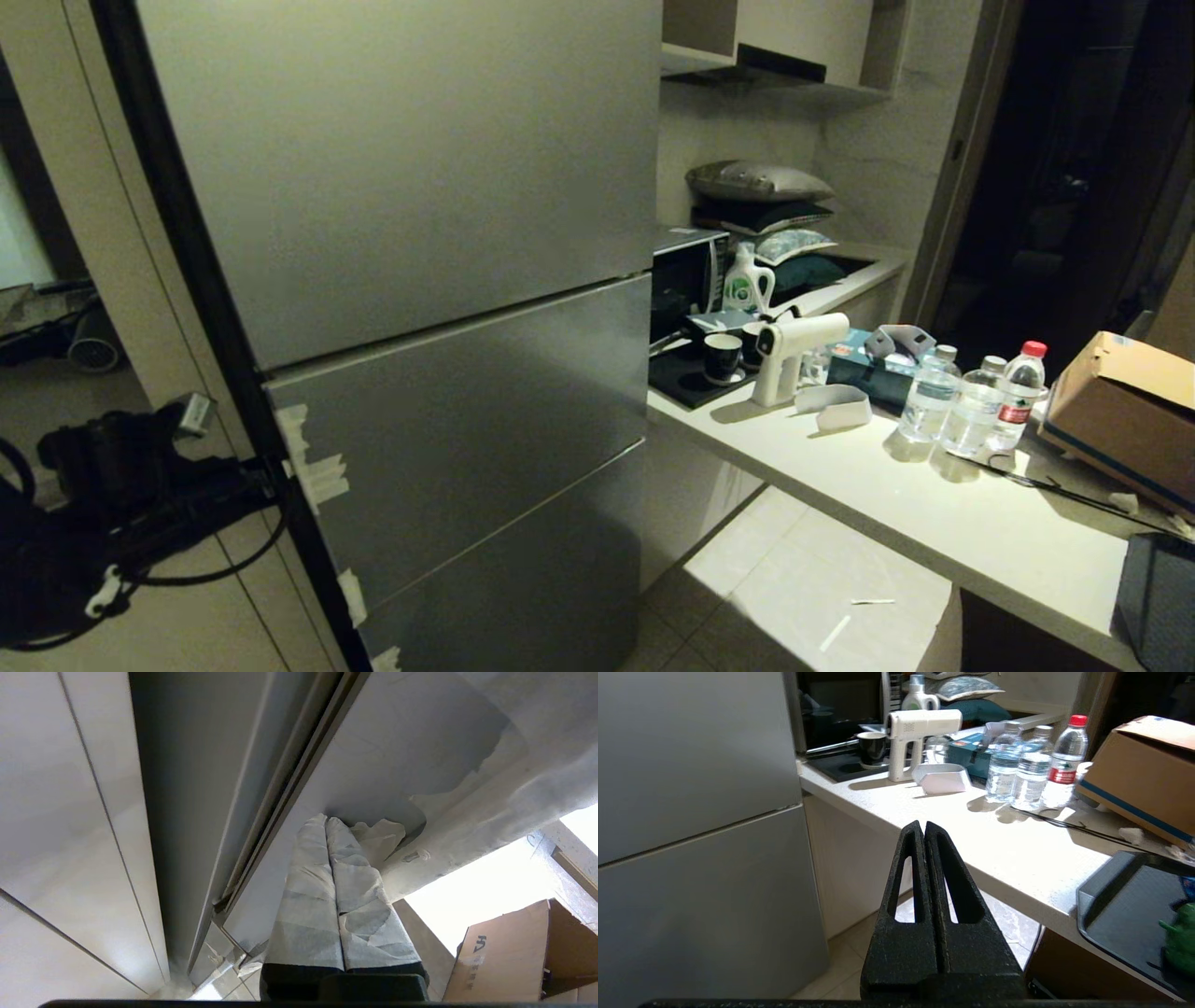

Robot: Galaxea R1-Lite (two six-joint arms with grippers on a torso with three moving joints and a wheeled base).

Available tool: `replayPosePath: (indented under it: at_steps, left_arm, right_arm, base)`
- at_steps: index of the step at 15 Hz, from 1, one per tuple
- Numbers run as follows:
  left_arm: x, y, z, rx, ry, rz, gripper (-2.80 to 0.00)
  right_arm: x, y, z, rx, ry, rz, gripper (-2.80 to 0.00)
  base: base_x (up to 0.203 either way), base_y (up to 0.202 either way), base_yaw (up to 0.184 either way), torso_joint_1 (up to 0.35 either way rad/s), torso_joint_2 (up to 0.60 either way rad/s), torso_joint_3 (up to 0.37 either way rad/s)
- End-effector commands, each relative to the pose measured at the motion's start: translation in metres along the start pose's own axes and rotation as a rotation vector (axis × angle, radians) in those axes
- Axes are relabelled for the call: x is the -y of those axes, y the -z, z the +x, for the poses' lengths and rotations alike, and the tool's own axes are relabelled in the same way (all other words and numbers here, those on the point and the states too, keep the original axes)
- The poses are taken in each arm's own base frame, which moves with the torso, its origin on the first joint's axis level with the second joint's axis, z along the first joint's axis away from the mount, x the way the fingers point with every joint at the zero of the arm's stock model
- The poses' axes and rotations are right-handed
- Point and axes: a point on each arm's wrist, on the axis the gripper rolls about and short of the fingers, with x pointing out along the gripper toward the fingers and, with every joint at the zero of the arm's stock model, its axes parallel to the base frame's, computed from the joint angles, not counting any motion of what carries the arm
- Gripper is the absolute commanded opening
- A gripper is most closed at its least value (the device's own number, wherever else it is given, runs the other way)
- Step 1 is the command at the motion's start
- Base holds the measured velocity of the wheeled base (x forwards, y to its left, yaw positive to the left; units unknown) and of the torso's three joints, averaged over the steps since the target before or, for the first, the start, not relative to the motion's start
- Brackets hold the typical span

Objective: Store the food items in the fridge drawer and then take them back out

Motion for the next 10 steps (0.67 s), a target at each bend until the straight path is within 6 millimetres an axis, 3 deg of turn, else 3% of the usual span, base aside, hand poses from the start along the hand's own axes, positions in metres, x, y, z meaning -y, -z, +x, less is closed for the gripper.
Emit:
replayPosePath:
  at_steps: [1, 6, 10]
  left_arm:
    - [0.002, 0.001, -0.003, 0.003, 0.005, 0.002, -2.8]
    - [0.008, 0.013, -0.019, -0.012, 0.026, 0.003, -2.8]
    - [0.025, 0.033, -0.029, -0.021, 0.074, 0.029, -2.8]
  right_arm:
    - [0.0, 0.007, 0.001, -0.024, 0.0, 0.0, -2.8]
    - [0.0, 0.007, 0.001, -0.024, -0.002, 0.0, -2.8]
    - [0.0, 0.007, 0.001, -0.024, -0.001, 0.0, -2.8]
  base:
    - [0.0, 0.0, 0.0, 0.0, 0.0, 0.0]
    - [0.0, 0.0, 0.0, 0.0, 0.0, 0.0]
    - [0.0, 0.0, 0.0, 0.0, 0.0, 0.0]
